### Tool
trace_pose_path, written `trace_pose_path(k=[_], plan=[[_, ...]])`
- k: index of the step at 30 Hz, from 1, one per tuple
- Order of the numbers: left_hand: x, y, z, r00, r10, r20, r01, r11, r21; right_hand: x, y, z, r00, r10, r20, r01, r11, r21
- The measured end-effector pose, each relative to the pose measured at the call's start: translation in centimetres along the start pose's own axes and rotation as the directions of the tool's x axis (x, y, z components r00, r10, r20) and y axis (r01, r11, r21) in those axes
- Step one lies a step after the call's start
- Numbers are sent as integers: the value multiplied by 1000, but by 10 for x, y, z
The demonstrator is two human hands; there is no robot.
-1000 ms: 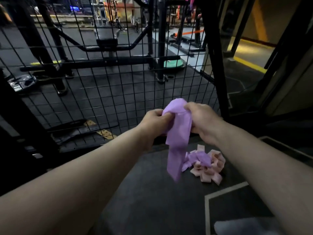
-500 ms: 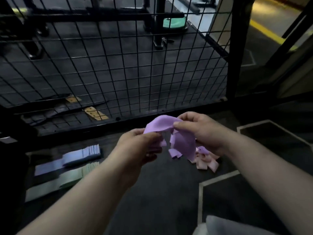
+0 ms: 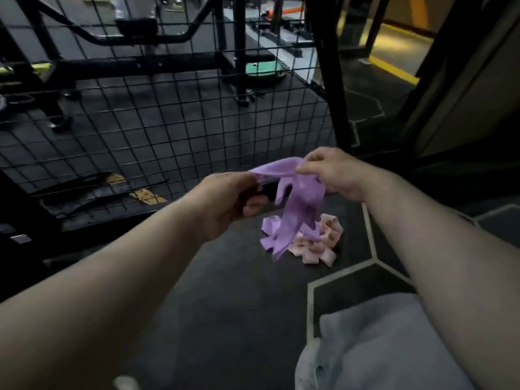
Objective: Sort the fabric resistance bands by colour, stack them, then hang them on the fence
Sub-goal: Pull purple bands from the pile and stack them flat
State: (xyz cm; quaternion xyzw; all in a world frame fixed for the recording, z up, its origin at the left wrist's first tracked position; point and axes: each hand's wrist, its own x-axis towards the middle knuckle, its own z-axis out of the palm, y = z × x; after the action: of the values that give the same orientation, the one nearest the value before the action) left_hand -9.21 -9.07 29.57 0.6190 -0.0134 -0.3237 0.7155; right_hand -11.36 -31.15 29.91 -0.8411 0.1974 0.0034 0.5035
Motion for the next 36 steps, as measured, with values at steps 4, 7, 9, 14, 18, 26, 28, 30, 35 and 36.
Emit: trace_pose_path(k=[4,7,9,14,18,26,28,30,35,36], plan=[[24,-7,24,998,60,-33,-60,998,7,20,29,-23,983,-9,-183,6,1000,-18],[47,-17,40,996,68,-52,-65,996,55,32,43,-28,952,30,-303,-43,998,-36],[59,-20,48,997,49,-59,-45,997,57,42,46,-26,935,35,-353,-68,995,-80],[74,-22,53,998,27,-59,-29,999,-27,55,39,-19,933,30,-359,-108,974,-197],[71,-12,44,979,-3,-204,-18,995,-99,50,28,-15,985,42,-169,-62,992,-113],[42,16,-12,909,145,-391,-171,985,-32,30,15,5,927,72,368,107,890,-443],[32,21,-22,875,218,-432,-232,973,22,29,14,14,941,83,327,113,836,-537],[17,22,-35,849,258,-460,-249,965,83,29,13,19,942,94,323,119,803,-584],[-35,10,-73,843,389,-372,-254,897,363,10,-25,44,904,18,427,227,826,-516],[-44,7,-79,851,398,-342,-261,887,381,1,-39,53,889,-59,455,286,846,-449]])
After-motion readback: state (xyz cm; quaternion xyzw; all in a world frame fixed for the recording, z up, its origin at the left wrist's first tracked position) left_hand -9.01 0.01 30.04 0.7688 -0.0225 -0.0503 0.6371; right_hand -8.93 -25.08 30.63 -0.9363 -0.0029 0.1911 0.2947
